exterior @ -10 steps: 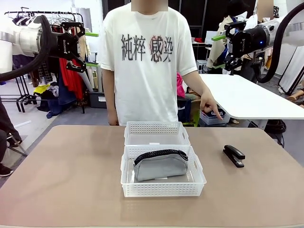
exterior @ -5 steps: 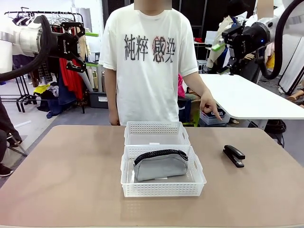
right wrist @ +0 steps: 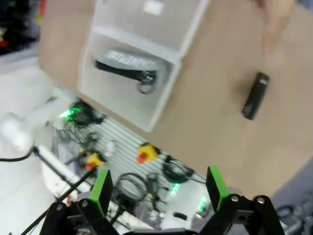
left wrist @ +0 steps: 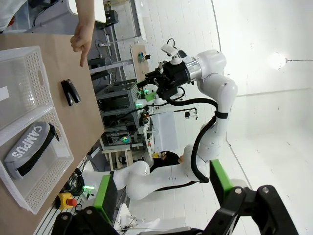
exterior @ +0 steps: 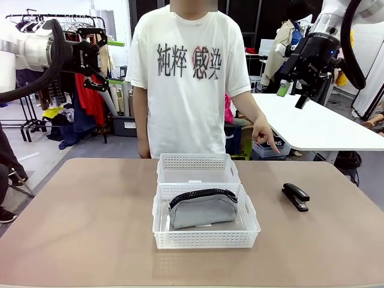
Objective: Distribute items into two baskets.
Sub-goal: Pick up the Stapler that the person points to.
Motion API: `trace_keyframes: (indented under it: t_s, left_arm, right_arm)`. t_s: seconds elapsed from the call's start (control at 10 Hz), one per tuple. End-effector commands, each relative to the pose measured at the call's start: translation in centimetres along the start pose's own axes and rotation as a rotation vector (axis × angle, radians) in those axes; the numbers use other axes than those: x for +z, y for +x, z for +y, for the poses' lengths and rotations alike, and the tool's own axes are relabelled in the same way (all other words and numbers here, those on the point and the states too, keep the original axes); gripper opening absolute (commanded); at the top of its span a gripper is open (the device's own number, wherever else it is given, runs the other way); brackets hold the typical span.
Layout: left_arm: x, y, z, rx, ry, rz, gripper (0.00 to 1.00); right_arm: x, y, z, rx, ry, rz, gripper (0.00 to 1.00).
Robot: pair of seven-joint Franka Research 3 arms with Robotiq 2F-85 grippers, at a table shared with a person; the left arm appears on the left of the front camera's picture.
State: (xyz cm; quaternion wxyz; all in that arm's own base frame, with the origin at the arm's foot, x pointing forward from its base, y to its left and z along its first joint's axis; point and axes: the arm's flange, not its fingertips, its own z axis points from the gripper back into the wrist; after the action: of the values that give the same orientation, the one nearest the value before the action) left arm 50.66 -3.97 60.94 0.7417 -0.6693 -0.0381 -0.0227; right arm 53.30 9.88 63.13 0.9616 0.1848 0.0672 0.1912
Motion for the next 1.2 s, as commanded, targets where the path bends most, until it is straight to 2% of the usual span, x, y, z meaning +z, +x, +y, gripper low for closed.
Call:
trace_keyframes:
  t_s: [0.0,0.2,0.3,0.4,0.5,0.6,1.1]
  left_arm:
    - [0.2,-0.1,-0.2,0.000,-0.005,0.008,1.00]
    - [0.2,-0.1,-0.2,0.000,-0.005,0.008,1.00]
    - [0.2,-0.1,-0.2,0.000,-0.005,0.008,1.00]
    - [0.2,-0.1,-0.2,0.000,-0.005,0.008,1.00]
    - [0.2,-0.1,-0.2,0.000,-0.005,0.008,1.00]
    - [0.2,-0.1,-0.2,0.000,-0.005,0.008,1.00]
    - [0.2,-0.1,-0.2,0.000,-0.005,0.008,1.00]
  right_arm:
    - [-1.5,-0.1,-0.5,-0.068,-0.181,-0.021,1.00]
    - [-2.5,0.2,-1.8,-0.108,-0.359,-0.043,1.00]
    - [-2.6,0.4,-2.5,-0.116,-0.386,-0.041,1.00]
    - [-2.8,0.6,-2.9,-0.109,-0.387,-0.047,1.00]
    - [-2.3,0.7,-2.9,-0.112,-0.302,-0.064,1.00]
    - [-2.0,1.3,-3.1,-0.084,-0.363,-0.032,1.00]
    - [-2.2,1.3,-3.3,-0.092,-0.356,-0.033,1.00]
